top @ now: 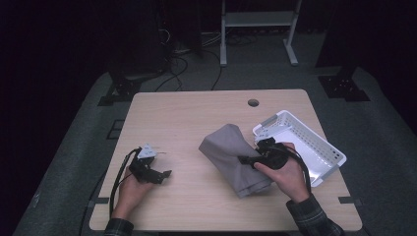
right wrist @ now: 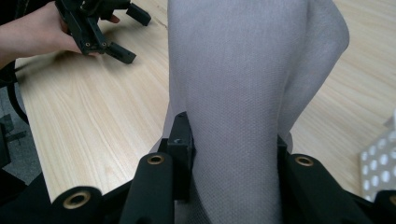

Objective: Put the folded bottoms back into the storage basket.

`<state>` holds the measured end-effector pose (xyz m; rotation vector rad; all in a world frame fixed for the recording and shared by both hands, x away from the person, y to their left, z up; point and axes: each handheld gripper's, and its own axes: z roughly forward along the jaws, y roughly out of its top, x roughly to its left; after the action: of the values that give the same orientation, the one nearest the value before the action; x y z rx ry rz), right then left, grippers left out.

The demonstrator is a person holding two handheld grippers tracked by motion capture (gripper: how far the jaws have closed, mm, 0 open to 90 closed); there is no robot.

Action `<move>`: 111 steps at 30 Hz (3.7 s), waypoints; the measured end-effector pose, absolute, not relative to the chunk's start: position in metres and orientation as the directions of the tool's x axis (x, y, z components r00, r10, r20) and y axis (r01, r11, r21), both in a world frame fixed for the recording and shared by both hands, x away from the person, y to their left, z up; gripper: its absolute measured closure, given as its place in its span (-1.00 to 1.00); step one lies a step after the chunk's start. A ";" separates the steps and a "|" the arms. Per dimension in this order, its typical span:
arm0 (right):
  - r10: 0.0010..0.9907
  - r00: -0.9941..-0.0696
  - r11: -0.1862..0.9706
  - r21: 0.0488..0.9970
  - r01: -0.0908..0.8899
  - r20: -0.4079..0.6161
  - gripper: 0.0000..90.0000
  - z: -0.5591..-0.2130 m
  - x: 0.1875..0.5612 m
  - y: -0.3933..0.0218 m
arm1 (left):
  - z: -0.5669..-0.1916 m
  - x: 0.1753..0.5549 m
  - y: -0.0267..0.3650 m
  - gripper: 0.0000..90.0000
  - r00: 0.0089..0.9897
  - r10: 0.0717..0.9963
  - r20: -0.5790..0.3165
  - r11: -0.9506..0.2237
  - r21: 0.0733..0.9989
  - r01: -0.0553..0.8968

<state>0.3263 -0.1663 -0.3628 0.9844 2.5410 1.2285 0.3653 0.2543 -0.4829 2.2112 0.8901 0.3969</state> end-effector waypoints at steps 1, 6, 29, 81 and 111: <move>0.620 -0.773 0.446 0.748 0.491 0.138 0.44 -0.360 0.326 -0.170 | -0.483 0.365 0.254 -1.00 0.715 0.698 0.018 -0.511 0.713 0.481; 0.624 -0.770 0.438 0.756 0.487 0.134 0.44 -0.355 0.326 -0.178 | -0.483 0.365 0.254 -1.00 0.716 0.698 0.018 -0.511 0.713 0.480; 0.696 -0.706 0.349 0.800 0.488 0.127 0.44 -0.335 0.327 -0.230 | -0.483 0.365 0.254 -1.00 0.715 0.699 0.018 -0.511 0.713 0.481; 0.799 -0.597 0.373 0.721 0.584 0.070 0.44 -0.367 0.377 -0.339 | -0.483 0.365 0.254 -1.00 0.715 0.699 0.018 -0.511 0.713 0.481; 0.774 -0.633 0.504 0.579 0.641 0.028 0.26 -0.416 0.404 -0.319 | -0.483 0.365 0.254 -1.00 0.712 0.702 0.017 -0.508 0.713 0.484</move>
<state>0.4042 -0.3193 -0.4161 1.2045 2.5124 0.8204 0.3648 0.2540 -0.4829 2.2088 0.8971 0.3983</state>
